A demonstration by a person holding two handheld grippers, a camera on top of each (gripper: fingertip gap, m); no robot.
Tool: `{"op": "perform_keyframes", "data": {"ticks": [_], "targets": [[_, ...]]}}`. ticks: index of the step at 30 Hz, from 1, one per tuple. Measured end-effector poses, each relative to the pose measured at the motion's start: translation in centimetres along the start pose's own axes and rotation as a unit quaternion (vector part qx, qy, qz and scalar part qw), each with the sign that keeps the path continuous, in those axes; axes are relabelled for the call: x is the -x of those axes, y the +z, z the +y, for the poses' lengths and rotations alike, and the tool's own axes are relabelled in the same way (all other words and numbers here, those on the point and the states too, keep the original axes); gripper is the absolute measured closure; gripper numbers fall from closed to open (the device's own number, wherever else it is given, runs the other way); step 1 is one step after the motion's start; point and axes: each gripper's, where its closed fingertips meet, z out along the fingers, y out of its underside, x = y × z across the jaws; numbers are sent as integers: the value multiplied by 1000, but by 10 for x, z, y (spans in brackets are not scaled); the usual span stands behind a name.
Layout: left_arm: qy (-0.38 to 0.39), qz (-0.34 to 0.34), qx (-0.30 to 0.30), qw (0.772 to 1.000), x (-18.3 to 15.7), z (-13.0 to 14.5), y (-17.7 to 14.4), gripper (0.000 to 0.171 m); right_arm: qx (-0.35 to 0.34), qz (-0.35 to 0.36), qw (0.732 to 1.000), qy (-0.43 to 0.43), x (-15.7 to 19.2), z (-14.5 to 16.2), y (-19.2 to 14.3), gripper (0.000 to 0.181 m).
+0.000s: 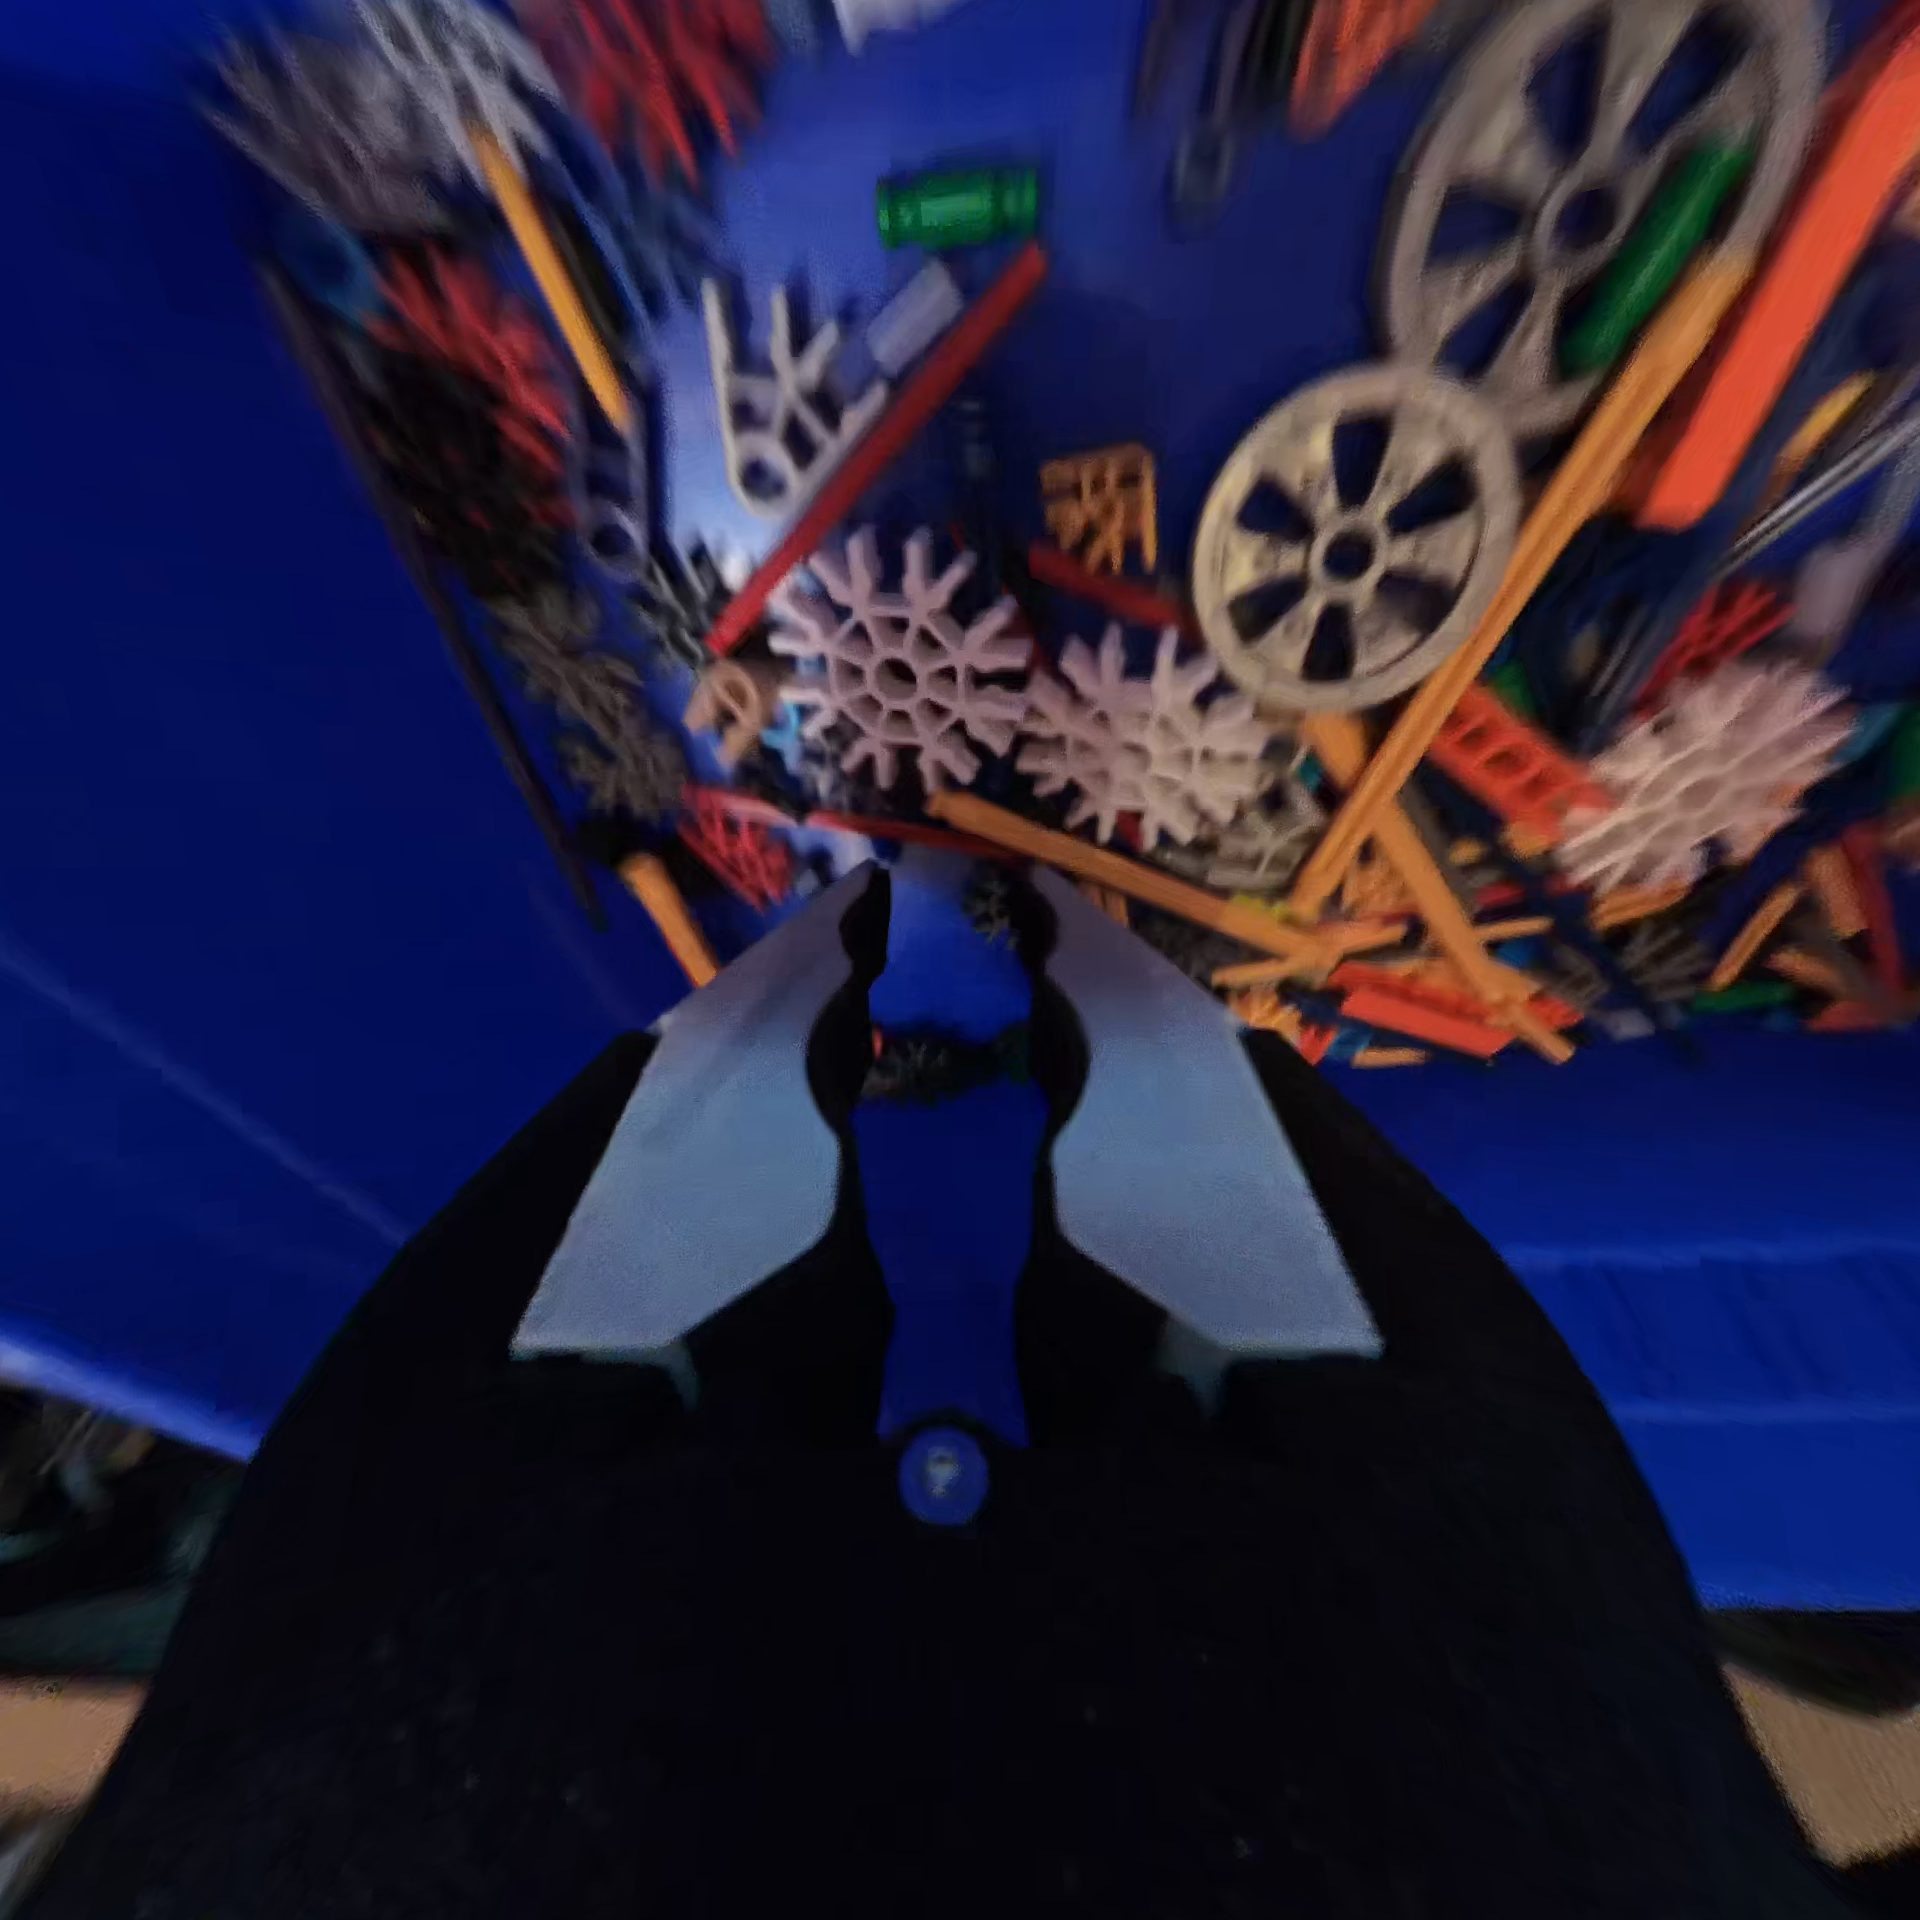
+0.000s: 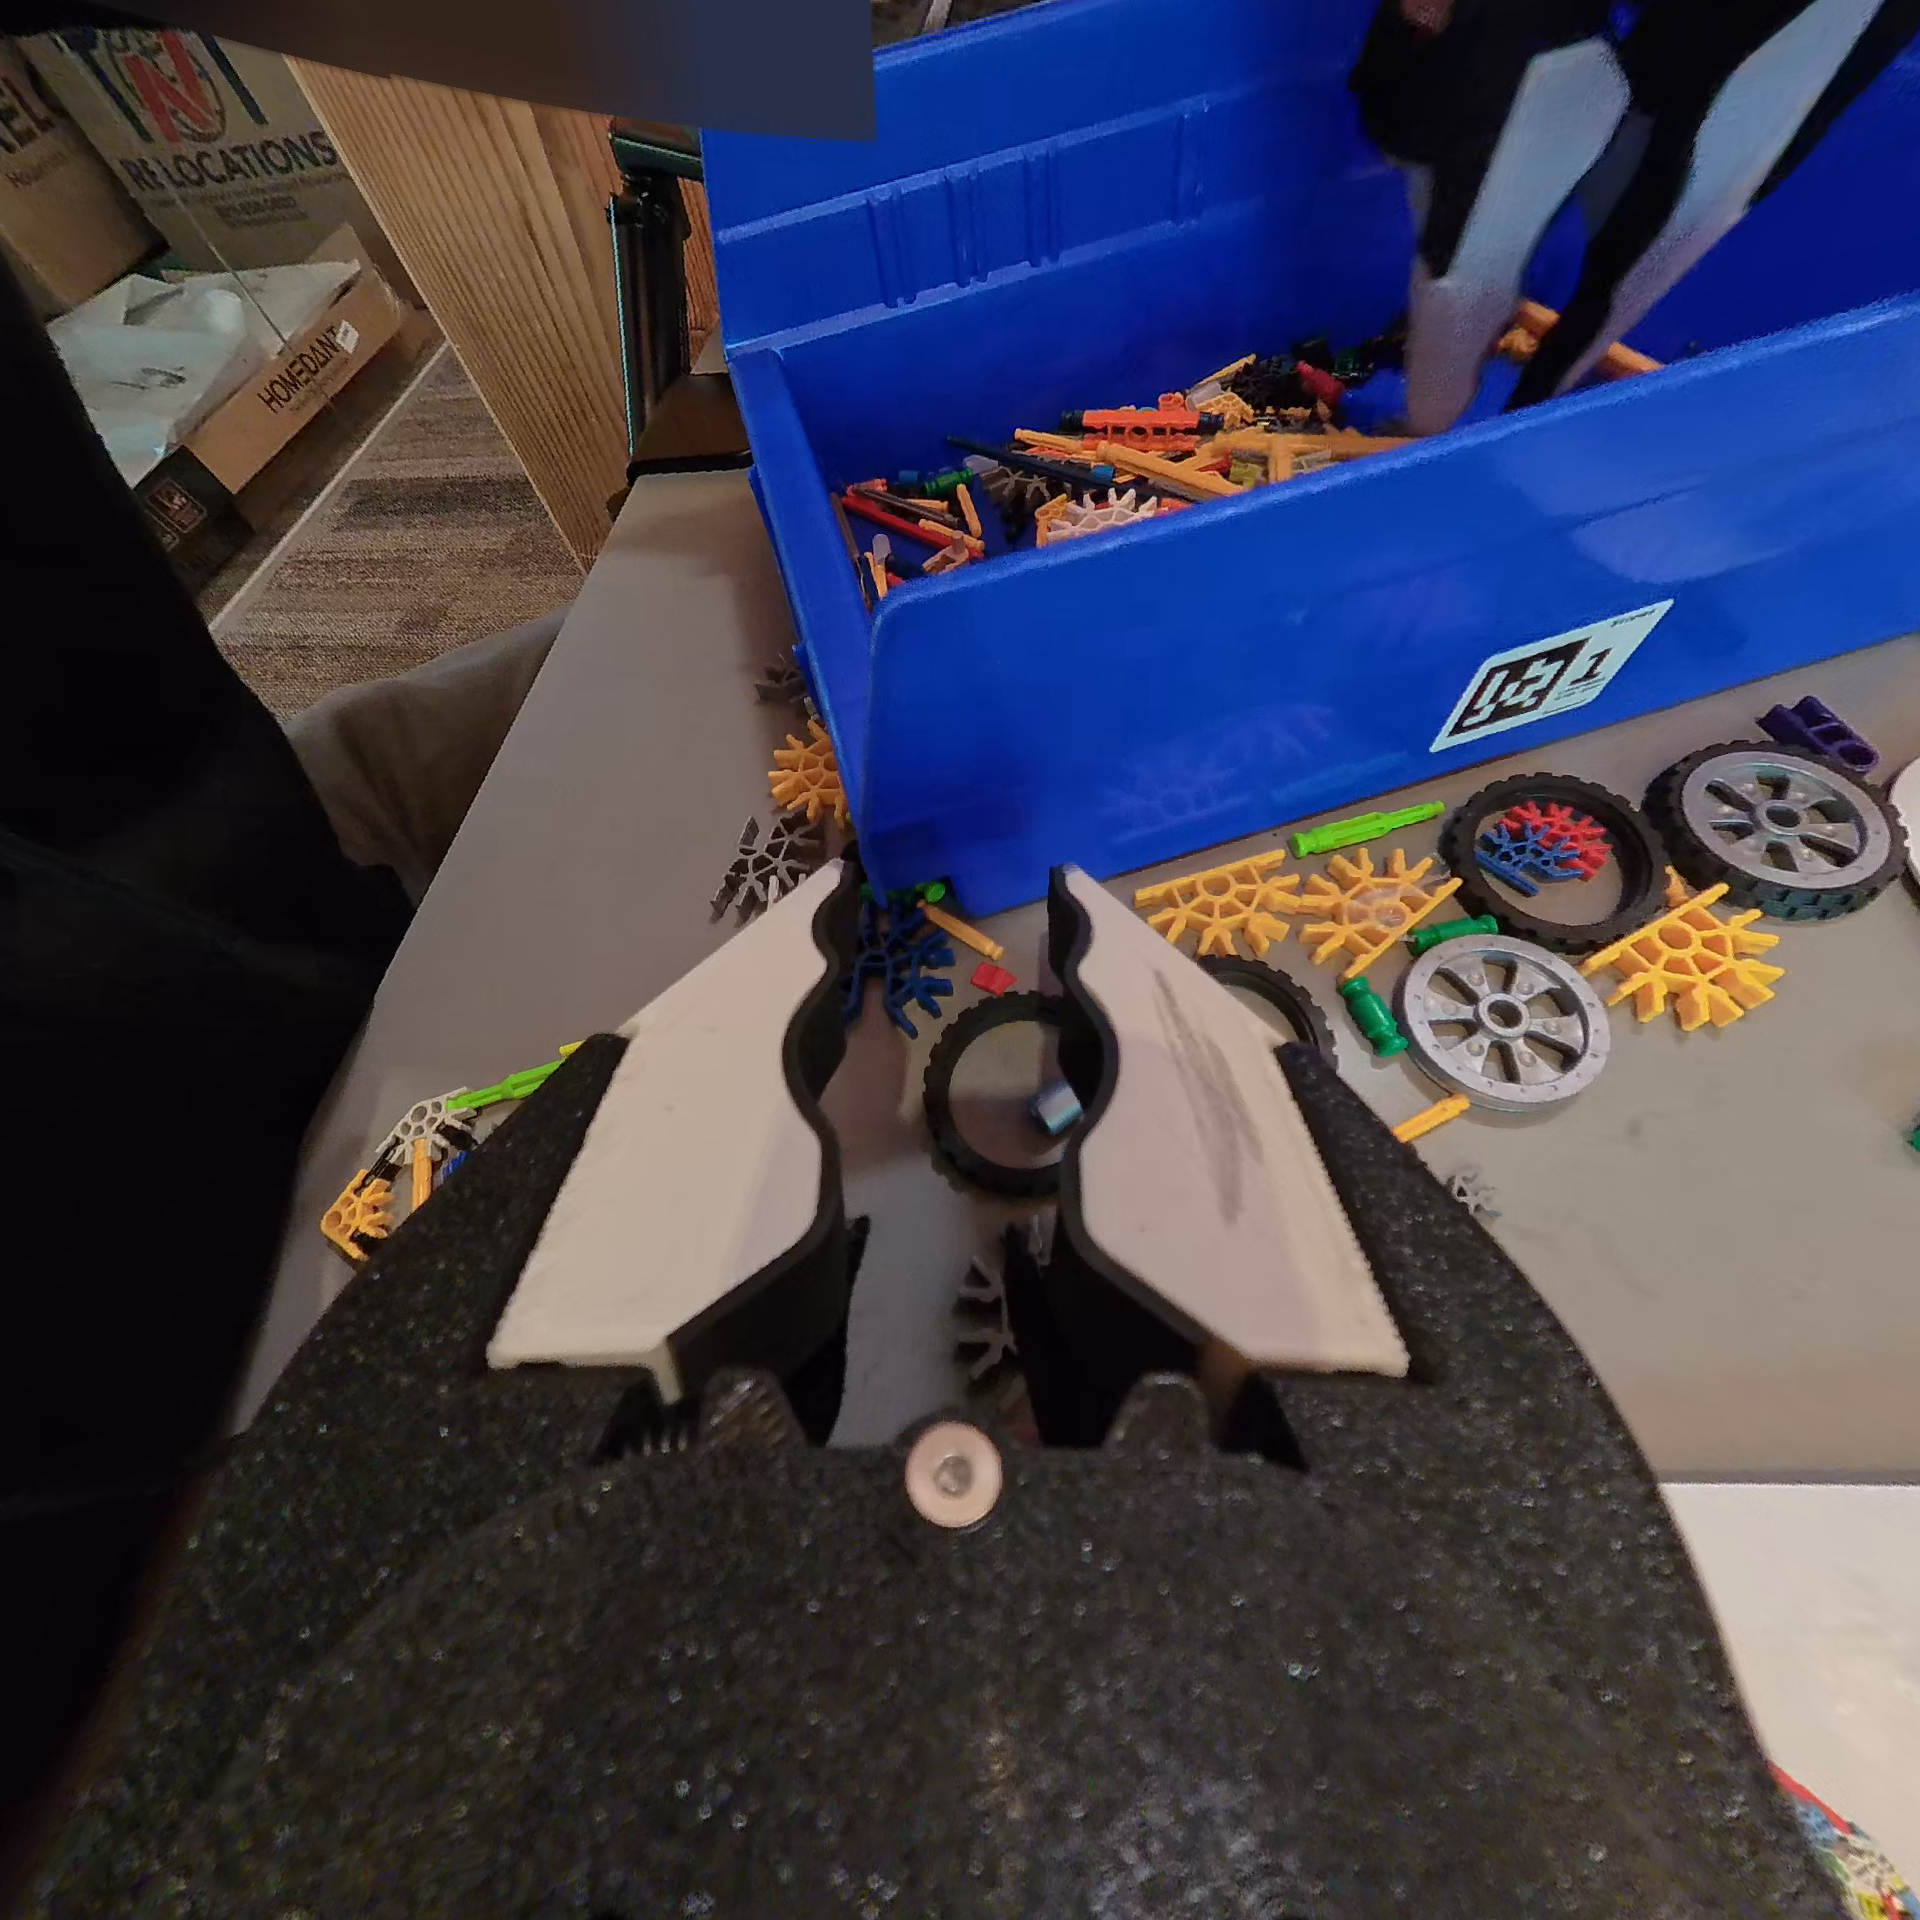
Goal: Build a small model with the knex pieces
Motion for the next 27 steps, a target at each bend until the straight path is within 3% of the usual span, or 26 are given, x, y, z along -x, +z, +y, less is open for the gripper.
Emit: {"op": "perform_keyframes", "data": {"ticks": [2,7,13,22,27], "targets": [[-17,-4,-62,998,7,-18,-15,149,0,0,1000,0,0,0,0,146],[-36,-37,-84,995,25,-8,-43,146,-1,-1,1000,1,0,0,0,146],[-46,-46,-5,998,26,32,-37,145,0,0,1000,0,0,0,0,146],[-31,-45,119,991,24,59,5,148,-1,-1,1000,1,0,0,0,146],[-18,-23,84,996,18,38,9,158,-1,-1,1000,1,0,0,0,146]]}}
